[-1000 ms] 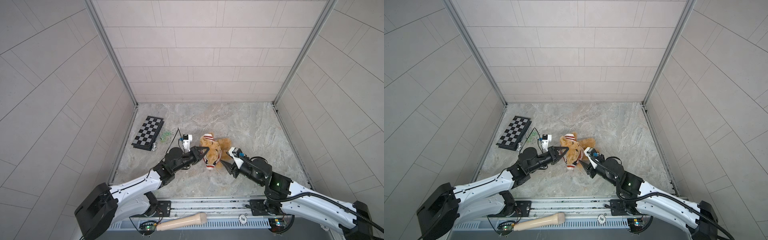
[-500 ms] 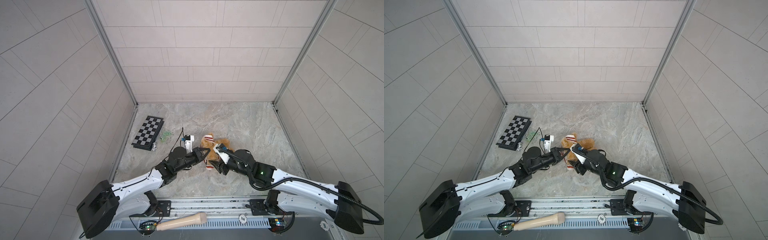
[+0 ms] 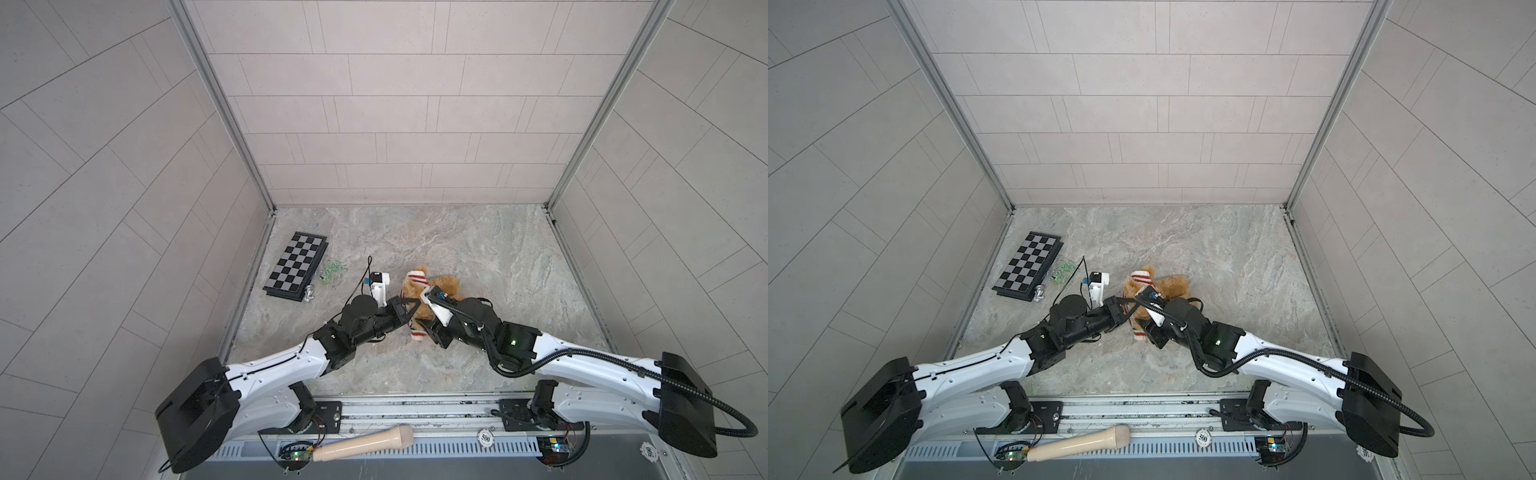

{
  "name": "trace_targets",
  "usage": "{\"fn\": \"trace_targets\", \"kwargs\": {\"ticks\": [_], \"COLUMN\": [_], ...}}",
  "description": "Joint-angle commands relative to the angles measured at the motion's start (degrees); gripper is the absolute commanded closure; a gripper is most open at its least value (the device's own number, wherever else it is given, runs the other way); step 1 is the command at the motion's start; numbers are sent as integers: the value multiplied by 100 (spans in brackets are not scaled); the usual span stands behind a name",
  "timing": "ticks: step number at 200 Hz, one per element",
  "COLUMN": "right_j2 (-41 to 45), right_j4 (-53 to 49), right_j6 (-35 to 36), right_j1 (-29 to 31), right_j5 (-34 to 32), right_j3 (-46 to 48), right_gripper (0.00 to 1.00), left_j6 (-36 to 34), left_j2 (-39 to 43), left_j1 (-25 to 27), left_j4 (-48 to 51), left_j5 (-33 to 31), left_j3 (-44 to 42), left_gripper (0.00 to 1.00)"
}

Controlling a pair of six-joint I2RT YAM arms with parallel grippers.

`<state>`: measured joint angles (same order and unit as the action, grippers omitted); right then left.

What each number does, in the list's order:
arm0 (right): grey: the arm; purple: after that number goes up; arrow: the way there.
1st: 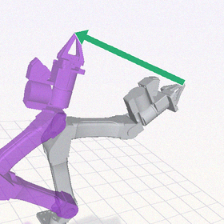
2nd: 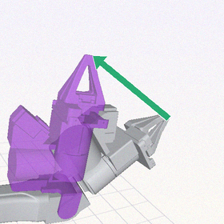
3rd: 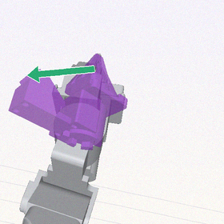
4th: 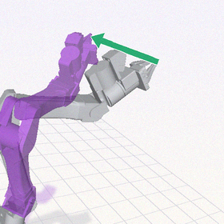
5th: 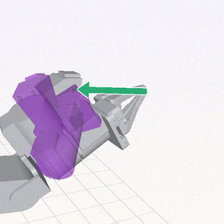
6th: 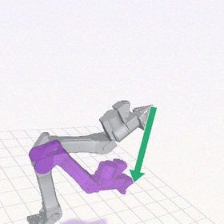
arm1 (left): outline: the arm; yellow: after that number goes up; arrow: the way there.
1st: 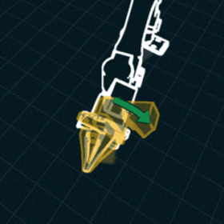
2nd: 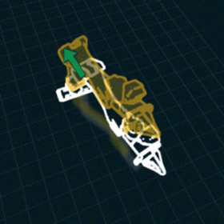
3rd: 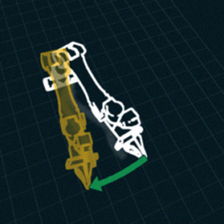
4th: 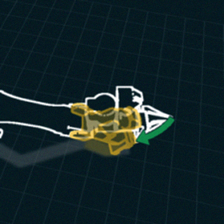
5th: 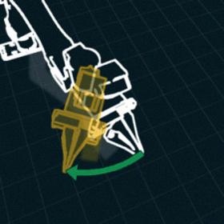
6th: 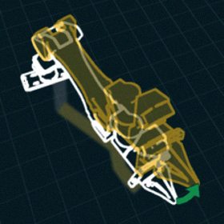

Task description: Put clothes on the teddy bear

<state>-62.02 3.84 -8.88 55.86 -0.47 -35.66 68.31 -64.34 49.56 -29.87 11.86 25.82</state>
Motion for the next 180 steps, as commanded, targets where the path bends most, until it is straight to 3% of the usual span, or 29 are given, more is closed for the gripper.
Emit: {"fn": "trace_targets", "kwargs": {"ticks": [1,9,102,123,142,156,180], "right_j2": [116,77,-133,-3,148,230,425], "right_j4": [402,411,-26,-67,-84,-118,-165], "right_j6": [-25,-39,8,35,92,90,21], "right_j1": [13,11,-22,-81,-149,-226,-469], "right_j5": [-61,-50,-427,-446,-328,-270,-43], "right_j3": [-16,-25,-97,-44,-13,-19,-15], "right_gripper": [39,40,92,100,100,100,100], "left_j6": [-90,-72,-428,-983,-1503,-1719,-1648], "left_j2": [-35,-52,139,253,504,817,1493], "left_j1": [119,139,246,236,237,240,139], "left_j4": [-254,-263,349,1243,2059,2418,2494], "left_j5": [111,106,9,-57,-163,-235,-317], "left_j3": [189,195,348,569,672,567,43], "left_gripper": [100,100,100,74,52,47,46]}}
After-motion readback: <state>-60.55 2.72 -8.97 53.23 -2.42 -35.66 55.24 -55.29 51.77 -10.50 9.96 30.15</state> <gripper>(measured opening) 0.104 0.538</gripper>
